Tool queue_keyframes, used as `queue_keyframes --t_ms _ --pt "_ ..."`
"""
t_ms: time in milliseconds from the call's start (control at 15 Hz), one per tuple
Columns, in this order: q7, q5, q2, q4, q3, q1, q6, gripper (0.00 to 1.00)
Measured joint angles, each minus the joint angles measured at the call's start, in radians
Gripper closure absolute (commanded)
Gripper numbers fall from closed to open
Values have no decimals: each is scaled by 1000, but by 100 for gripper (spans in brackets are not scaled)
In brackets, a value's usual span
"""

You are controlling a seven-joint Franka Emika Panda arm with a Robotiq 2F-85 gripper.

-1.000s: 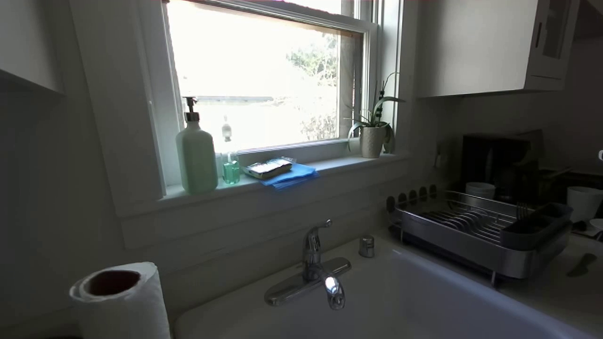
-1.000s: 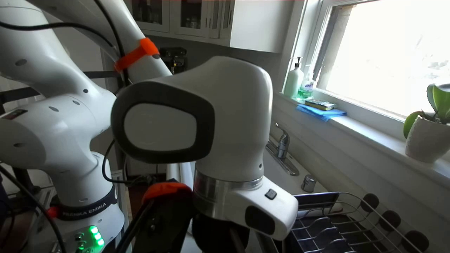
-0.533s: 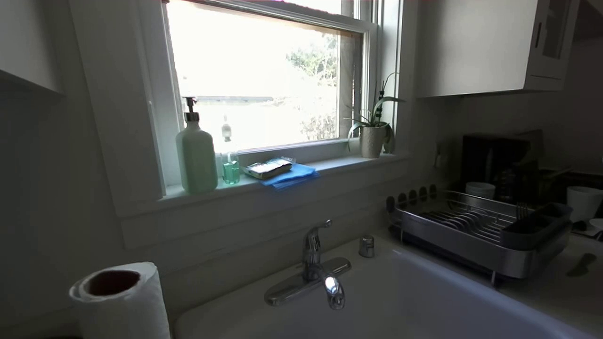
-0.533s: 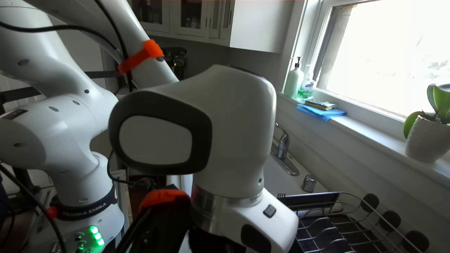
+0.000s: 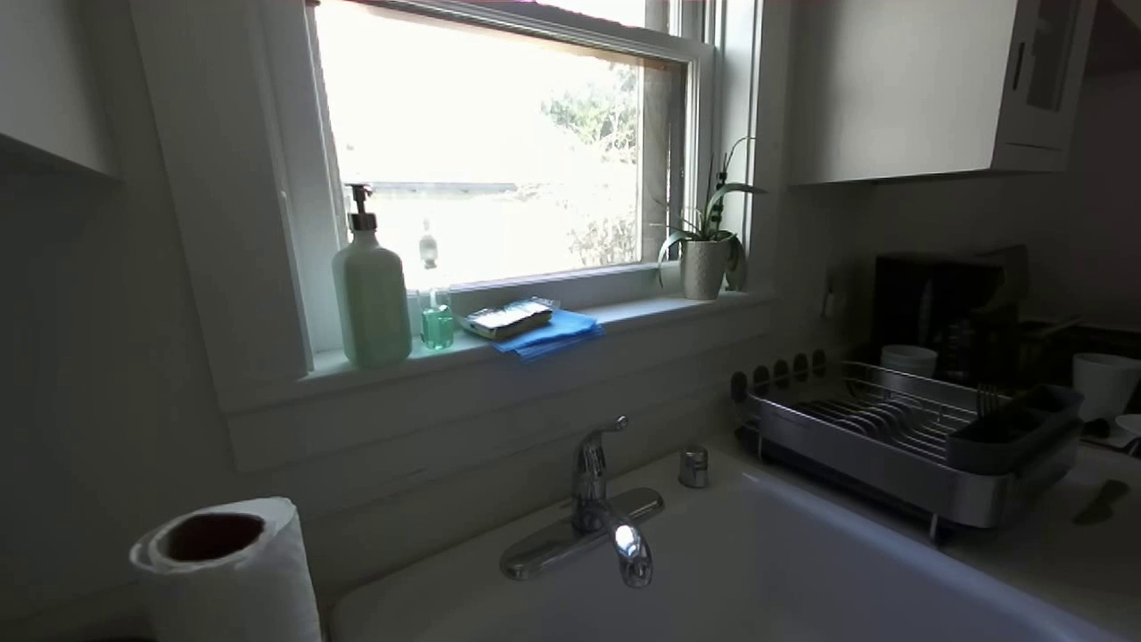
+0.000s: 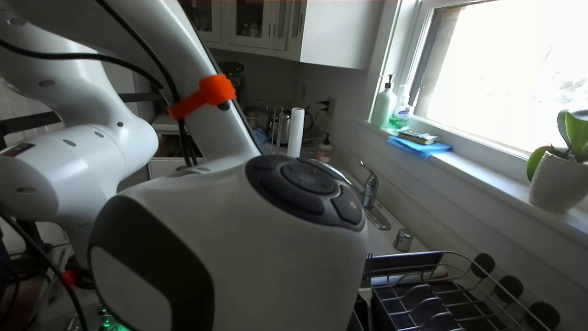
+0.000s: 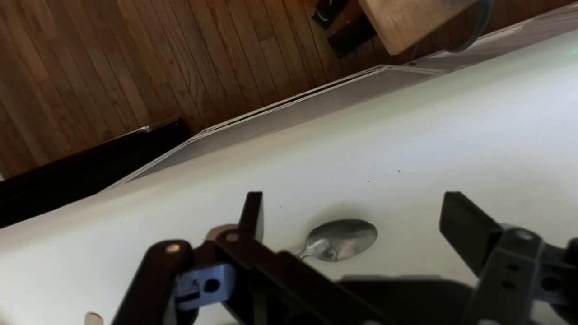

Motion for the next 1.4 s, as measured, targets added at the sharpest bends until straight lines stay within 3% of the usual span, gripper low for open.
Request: queue_keyframes --t_ms 333,867,1067,1400 --pt "19 20 19 17 0 1 0 0" --pt "18 198 189 157 4 19 70 0" --pt "9 289 275 175 21 27 127 0" --pt "-85 542 370 180 91 -2 274 0"
